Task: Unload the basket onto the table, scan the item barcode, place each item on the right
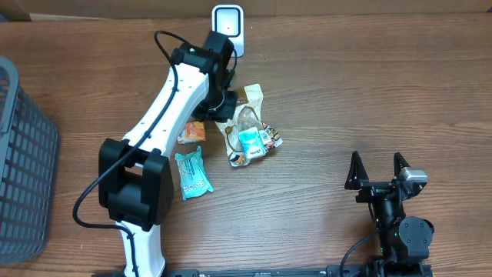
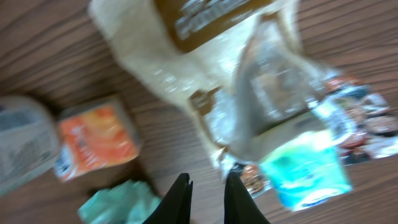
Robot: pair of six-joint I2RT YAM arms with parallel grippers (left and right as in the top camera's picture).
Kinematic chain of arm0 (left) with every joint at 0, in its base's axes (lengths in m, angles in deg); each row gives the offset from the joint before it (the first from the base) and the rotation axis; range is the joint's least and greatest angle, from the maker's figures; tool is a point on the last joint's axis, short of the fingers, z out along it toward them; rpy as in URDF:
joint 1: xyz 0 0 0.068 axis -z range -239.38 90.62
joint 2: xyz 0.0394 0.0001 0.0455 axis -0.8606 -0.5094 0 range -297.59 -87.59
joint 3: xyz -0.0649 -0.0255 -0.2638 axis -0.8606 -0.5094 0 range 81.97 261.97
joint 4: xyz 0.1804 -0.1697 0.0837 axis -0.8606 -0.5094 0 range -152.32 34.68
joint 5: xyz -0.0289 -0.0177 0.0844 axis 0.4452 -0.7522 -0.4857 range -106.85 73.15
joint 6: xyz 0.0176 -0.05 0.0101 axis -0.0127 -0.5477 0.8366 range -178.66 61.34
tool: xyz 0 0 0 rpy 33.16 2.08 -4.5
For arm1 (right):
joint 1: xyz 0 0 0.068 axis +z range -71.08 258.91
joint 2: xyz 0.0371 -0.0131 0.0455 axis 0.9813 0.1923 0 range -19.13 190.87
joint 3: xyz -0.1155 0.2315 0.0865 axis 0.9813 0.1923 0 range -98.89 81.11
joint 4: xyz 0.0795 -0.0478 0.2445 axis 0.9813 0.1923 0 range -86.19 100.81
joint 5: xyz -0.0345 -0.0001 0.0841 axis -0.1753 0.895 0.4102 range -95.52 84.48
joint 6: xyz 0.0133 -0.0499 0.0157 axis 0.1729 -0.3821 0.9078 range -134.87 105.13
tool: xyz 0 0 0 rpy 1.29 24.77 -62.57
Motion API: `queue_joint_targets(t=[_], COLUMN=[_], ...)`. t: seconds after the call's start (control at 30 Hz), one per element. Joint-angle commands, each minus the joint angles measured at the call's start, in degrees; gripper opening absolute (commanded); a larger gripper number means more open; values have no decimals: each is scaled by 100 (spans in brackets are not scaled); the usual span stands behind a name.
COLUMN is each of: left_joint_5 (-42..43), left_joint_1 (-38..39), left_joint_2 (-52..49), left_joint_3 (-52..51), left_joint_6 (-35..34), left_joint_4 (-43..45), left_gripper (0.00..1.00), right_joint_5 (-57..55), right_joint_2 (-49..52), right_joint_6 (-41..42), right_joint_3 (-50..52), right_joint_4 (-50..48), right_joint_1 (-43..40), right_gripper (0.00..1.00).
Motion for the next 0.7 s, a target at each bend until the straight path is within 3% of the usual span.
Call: queue_joint_targets(t=[0.0,0.23,0.47,0.67], left_joint_5=[459,472,743,994], left_joint_1=[177,498,516,262], left_joint_2=[26,26,28,33], left_joint_3=[-28,-72,-765,-1049], left_joint_6=[-136,-365,-662,-931], left_joint_4=[138,254,763,1069], left_gripper=[12,11,22,24], right_joint_5=[-310,-411,-411,-411], right_joint_2=[-35,-35,-35,-35], right_joint_6=[-26,-22,-24,-24], right_joint_3=[59,59,59,59], right_joint_4=[-50,-70,-70,-70], right_joint_1=[-42,-42,-42,-42], right_gripper=[100,100,100,100])
